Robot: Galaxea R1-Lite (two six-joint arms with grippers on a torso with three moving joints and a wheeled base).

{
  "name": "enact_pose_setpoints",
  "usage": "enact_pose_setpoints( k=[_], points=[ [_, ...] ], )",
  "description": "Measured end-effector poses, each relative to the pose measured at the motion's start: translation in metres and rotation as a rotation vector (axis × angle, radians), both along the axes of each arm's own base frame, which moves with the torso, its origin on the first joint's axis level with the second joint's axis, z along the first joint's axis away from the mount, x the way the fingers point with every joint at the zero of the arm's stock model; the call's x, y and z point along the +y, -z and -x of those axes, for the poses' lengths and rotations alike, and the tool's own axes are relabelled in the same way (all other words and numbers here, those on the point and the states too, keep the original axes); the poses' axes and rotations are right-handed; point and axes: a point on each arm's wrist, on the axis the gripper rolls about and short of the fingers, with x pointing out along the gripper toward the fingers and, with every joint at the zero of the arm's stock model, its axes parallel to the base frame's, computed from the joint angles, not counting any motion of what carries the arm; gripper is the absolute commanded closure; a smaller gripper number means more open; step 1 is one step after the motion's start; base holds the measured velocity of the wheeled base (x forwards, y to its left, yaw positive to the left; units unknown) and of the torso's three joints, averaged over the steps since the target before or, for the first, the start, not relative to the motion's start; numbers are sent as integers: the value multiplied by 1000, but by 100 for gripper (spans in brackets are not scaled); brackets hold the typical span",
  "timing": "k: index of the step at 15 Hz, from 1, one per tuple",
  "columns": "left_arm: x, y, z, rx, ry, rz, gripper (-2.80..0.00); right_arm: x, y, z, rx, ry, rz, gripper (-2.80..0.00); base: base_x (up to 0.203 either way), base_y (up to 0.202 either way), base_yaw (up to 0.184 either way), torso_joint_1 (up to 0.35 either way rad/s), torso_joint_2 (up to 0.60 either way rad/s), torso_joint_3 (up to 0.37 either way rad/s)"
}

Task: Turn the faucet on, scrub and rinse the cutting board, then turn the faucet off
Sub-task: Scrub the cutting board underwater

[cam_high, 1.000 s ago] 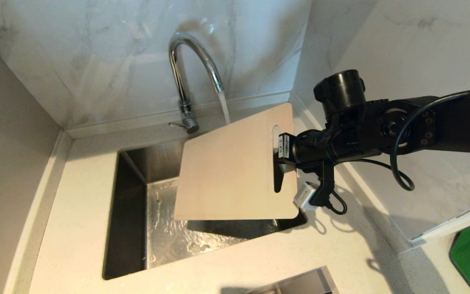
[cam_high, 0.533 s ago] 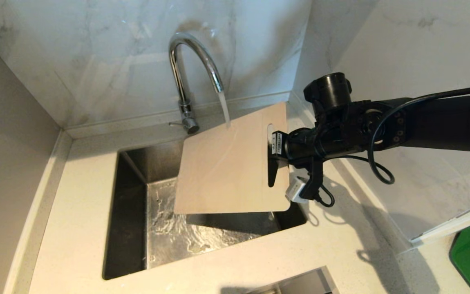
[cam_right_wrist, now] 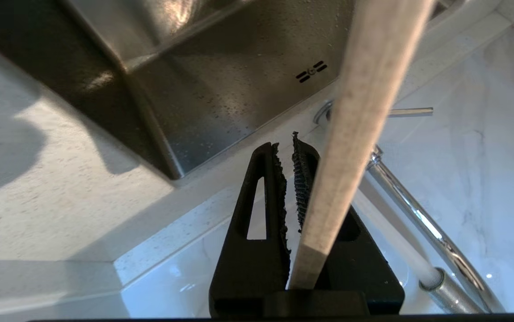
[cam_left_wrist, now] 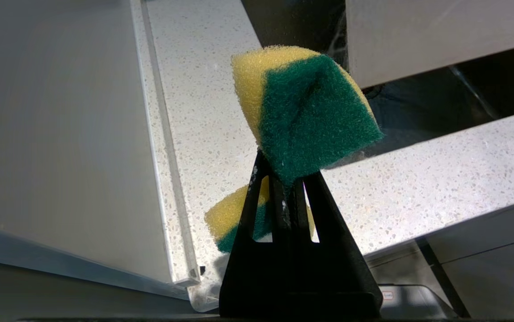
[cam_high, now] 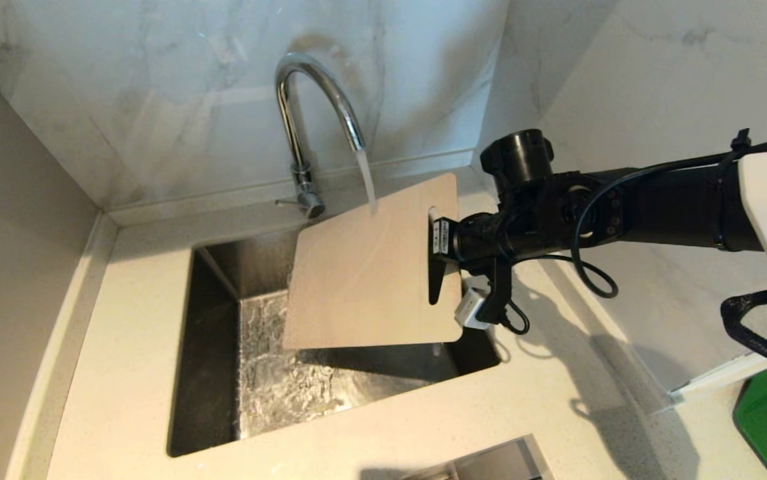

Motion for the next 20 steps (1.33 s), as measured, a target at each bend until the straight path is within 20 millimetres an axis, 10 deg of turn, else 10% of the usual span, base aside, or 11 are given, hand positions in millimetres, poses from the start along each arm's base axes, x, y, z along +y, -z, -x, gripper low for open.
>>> enact_pose_setpoints(
  k=[20],
  points=[
    [0,0,0,0,-1,0,0,36,12,-27,-21,-55,-16,0,0,0,0,0,0,0]
  ],
)
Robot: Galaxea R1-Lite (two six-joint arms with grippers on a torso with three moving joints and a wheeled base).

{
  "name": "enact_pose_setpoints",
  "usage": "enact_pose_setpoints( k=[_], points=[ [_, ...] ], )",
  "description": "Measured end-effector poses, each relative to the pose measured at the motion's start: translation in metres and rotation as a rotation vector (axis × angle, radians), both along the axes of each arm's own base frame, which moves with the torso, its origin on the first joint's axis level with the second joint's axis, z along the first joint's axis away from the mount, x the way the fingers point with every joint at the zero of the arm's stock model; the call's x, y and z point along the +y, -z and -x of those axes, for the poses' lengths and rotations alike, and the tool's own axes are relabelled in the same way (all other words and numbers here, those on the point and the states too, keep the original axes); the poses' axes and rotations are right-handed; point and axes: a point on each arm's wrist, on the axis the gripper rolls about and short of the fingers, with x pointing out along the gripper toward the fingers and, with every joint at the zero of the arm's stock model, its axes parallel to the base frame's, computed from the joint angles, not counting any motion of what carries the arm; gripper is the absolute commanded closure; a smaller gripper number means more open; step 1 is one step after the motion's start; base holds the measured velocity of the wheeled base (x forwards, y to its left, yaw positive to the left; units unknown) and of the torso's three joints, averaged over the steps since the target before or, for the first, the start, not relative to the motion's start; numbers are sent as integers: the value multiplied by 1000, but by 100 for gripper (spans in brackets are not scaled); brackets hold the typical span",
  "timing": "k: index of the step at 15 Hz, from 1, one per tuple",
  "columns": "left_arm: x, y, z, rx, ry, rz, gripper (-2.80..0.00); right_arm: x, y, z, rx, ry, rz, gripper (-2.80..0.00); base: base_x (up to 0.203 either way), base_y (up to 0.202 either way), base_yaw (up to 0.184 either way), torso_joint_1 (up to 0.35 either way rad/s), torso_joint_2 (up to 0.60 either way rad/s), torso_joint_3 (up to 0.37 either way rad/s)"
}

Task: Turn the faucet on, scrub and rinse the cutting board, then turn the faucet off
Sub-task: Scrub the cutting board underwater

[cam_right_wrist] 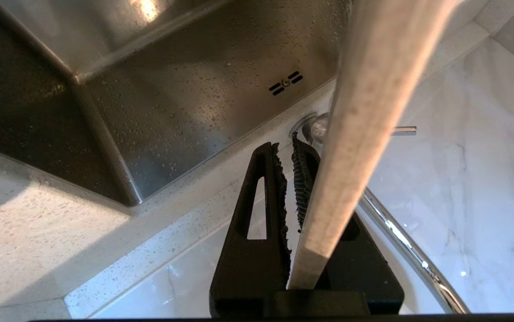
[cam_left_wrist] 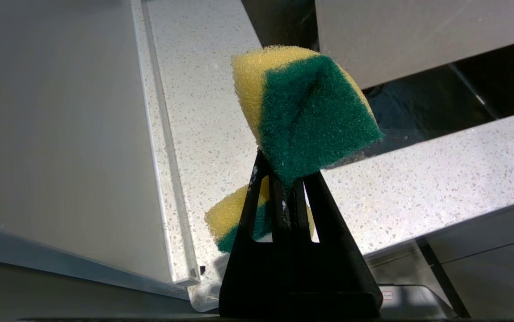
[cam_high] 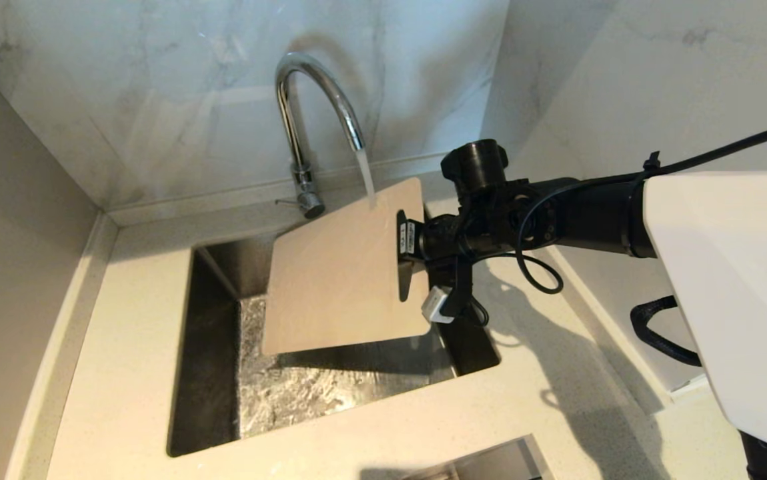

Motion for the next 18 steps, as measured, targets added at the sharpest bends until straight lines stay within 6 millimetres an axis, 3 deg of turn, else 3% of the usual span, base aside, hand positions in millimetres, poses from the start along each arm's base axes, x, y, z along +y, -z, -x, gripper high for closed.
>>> enact_pose_setpoints(
  k=[10,18],
  points=[
    [0,0,0,0,0,0,0,-5,0,11,75,9,2,0,0,0,0,0,0,0],
    [0,0,0,0,0,-1,0,-20,-25,41,79,20,-33,0,0,0,0,0,0,0]
  ],
)
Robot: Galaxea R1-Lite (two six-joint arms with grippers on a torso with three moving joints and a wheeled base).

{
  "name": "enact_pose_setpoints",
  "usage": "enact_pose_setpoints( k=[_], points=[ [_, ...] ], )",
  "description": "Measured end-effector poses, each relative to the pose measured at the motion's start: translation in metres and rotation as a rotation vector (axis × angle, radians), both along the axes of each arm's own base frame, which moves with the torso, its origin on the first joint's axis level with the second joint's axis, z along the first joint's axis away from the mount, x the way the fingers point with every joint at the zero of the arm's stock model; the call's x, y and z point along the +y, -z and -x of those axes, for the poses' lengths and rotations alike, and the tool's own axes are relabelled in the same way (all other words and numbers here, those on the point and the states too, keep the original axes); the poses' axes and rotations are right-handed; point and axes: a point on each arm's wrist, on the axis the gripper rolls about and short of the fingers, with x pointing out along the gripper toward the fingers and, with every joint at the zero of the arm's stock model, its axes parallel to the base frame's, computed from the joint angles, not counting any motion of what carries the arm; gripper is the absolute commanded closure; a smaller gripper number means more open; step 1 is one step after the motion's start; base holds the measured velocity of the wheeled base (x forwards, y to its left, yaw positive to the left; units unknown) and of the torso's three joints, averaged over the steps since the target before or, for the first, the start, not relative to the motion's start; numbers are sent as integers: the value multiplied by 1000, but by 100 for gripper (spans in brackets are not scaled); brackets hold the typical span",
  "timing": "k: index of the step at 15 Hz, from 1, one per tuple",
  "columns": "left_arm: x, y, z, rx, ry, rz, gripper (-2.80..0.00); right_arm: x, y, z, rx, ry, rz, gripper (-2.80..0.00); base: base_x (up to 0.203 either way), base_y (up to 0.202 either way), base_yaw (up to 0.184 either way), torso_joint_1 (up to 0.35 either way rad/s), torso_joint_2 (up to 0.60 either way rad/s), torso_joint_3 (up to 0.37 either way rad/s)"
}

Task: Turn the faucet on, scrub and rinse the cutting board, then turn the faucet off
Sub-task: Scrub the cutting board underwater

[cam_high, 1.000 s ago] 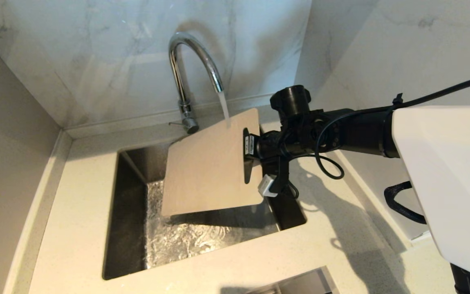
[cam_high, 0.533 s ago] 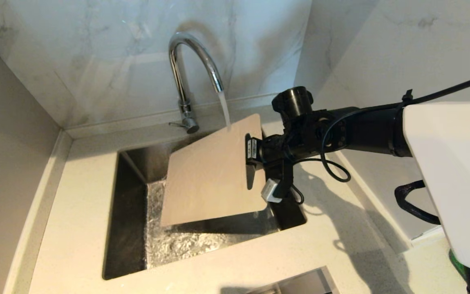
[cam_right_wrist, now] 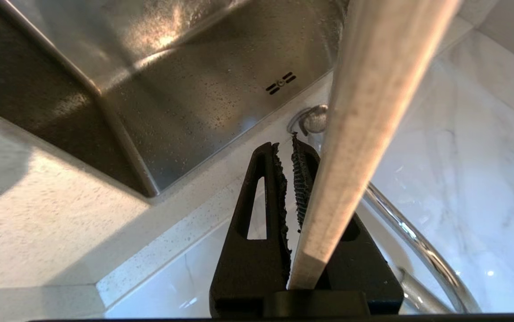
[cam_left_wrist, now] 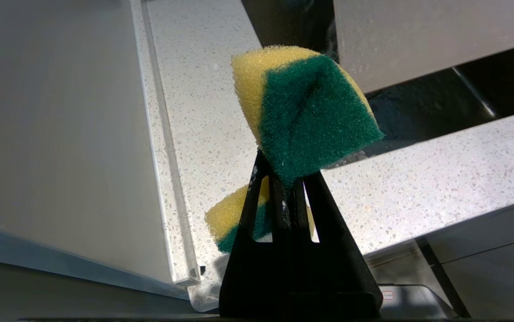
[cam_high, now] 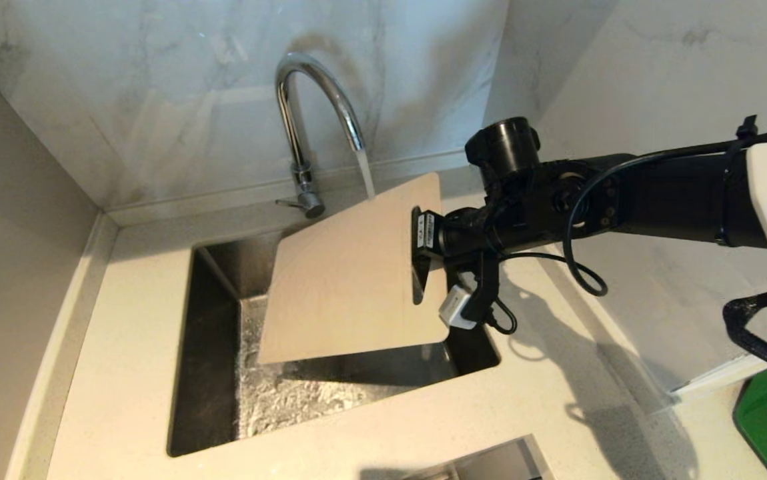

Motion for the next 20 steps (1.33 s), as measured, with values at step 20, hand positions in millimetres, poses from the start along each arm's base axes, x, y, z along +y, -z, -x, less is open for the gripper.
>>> enact_pose_setpoints(
  k=[20],
  points=[
    [0,0,0,2,-2,-27,0,-54,-17,86,34,26,-53,0,0,0,0,0,0,0]
  ],
)
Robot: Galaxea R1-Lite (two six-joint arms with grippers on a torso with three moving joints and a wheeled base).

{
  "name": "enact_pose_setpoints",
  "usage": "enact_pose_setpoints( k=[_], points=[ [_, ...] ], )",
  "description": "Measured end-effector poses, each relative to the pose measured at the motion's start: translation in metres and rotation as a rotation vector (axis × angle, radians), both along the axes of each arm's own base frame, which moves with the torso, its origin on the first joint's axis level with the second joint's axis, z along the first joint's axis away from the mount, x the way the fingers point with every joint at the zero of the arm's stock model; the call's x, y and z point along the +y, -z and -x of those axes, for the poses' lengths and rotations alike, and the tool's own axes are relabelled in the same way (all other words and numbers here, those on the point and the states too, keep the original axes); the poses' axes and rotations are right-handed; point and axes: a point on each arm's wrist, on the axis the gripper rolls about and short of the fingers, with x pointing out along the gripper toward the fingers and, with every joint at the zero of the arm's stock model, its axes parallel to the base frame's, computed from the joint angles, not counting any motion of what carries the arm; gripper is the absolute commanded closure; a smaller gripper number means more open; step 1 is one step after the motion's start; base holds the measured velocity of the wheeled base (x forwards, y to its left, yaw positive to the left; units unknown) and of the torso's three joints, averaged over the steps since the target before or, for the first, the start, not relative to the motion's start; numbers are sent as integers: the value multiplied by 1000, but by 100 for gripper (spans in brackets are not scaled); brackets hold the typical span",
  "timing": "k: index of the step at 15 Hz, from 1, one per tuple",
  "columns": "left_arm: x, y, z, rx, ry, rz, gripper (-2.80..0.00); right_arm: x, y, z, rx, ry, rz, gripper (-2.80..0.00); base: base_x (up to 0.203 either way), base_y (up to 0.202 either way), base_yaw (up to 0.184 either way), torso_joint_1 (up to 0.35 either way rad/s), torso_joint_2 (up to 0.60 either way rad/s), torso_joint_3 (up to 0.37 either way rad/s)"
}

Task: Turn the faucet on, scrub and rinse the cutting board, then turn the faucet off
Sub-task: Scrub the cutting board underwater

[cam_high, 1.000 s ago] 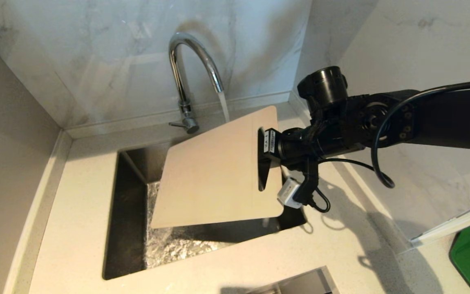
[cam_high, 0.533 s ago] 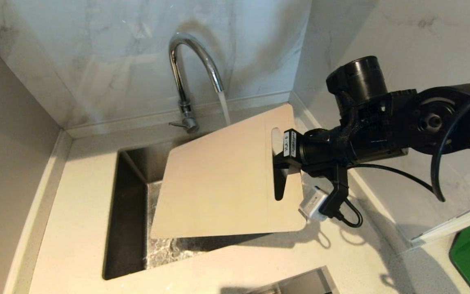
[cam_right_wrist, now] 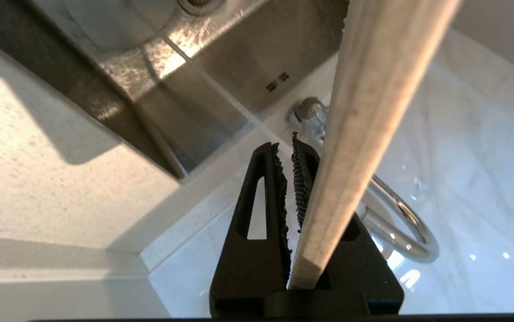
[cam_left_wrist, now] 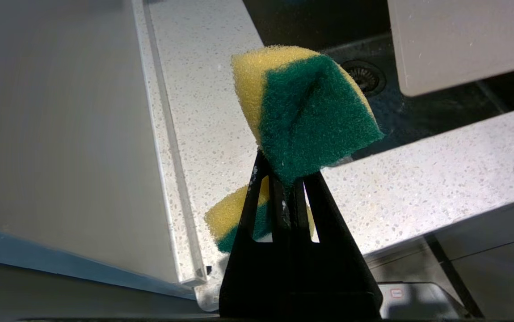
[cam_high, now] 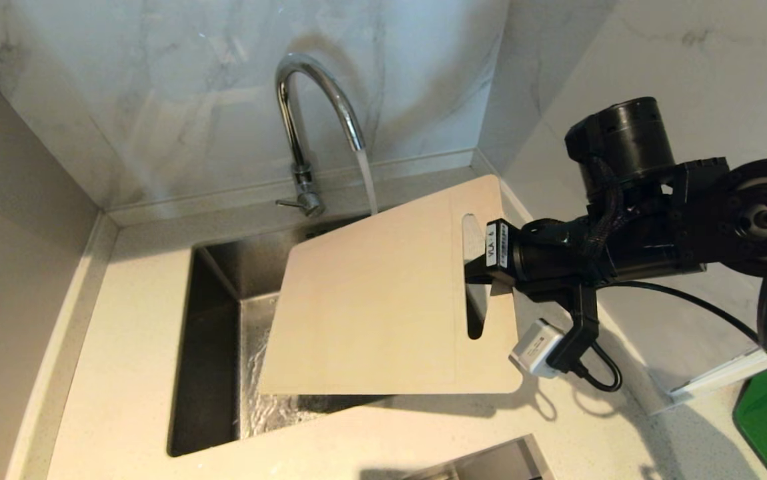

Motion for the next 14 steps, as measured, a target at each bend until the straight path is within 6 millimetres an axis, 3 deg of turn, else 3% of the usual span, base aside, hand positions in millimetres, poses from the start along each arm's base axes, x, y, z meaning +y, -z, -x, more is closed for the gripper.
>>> enact_pose_setpoints(
  k=[8,11,14],
  points=[
    [0,-3,1,15,-12,19,0,-1,2,1,1,4,-2,0,0,0,0,0,0,0],
    [1,-45,5,1,-44,36,0,-1,-2,2,-9,4,-8,0,0,0,0,0,0,0],
    [2,-115,-12,14,-91,49,0,-1,-8,3,-26,1,-17,0,0,0,0,0,0,0]
  ],
)
